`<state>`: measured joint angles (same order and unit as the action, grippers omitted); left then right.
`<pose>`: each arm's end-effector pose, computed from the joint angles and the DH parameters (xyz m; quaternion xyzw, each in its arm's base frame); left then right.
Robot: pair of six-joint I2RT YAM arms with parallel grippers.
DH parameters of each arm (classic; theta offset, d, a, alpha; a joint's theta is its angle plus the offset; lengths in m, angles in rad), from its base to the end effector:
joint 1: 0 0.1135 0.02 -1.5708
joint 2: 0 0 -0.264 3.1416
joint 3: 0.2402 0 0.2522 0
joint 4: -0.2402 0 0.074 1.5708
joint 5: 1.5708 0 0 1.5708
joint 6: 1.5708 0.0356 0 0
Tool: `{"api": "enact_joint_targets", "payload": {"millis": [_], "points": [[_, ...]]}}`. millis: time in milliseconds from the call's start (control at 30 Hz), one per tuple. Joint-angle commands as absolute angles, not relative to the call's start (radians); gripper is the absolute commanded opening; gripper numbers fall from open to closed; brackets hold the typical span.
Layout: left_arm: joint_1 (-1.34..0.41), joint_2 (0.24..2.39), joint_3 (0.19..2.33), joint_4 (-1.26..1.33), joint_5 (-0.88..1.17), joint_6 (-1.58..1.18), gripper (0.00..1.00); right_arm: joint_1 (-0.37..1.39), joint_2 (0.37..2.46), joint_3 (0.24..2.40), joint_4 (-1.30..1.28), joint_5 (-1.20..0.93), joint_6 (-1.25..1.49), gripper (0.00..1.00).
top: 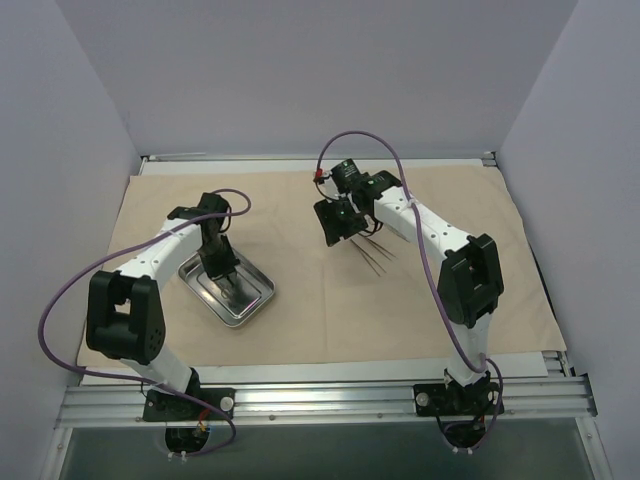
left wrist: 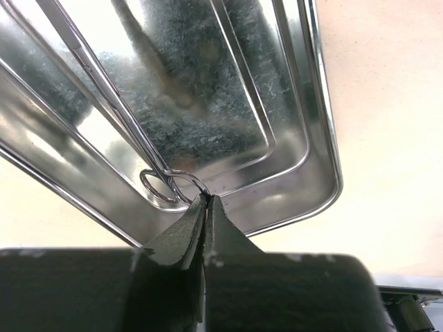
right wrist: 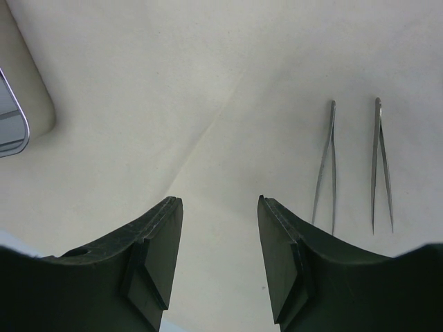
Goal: Open and lay out the surgical kit
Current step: Pick up the medical item from the container, then place the medical item in the surgical kit.
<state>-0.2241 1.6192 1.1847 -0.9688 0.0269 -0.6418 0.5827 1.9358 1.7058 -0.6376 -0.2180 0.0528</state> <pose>0.2908 -0.0673 0.2204 -0.2055 0.9750 -0.0473 0.0703 0.3604 0.2468 0.2797 -0.2805 0.8909 0.2040 0.2933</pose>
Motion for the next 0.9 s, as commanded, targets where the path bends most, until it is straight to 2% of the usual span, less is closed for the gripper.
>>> {"api": "enact_joint_targets", "payload": {"millis": [0,233,467,667,867], "points": [[-0.216,1.568,1.227,-1.0,0.038,-0.623,0.02,0.595,1.944,1.749,-0.663,-0.227,0.055,0.48],[-0.216,1.497,1.247,-1.008,0.106,-0.565,0.02,0.595,1.957,1.784,-0.647,-0.32,0.063,0.5],[-0.219,1.37,1.224,-0.96,0.195,-0.499,0.02,0.56,1.976,1.801,-0.5,-0.604,0.166,0.53],[-0.229,1.33,1.256,-0.963,0.255,-0.457,0.02,0.558,2.025,1.874,-0.361,-0.739,0.359,0.64],[-0.268,1.331,1.318,-0.962,0.287,-0.434,0.02,0.615,2.072,1.888,-0.143,-0.792,0.63,0.65]]}}
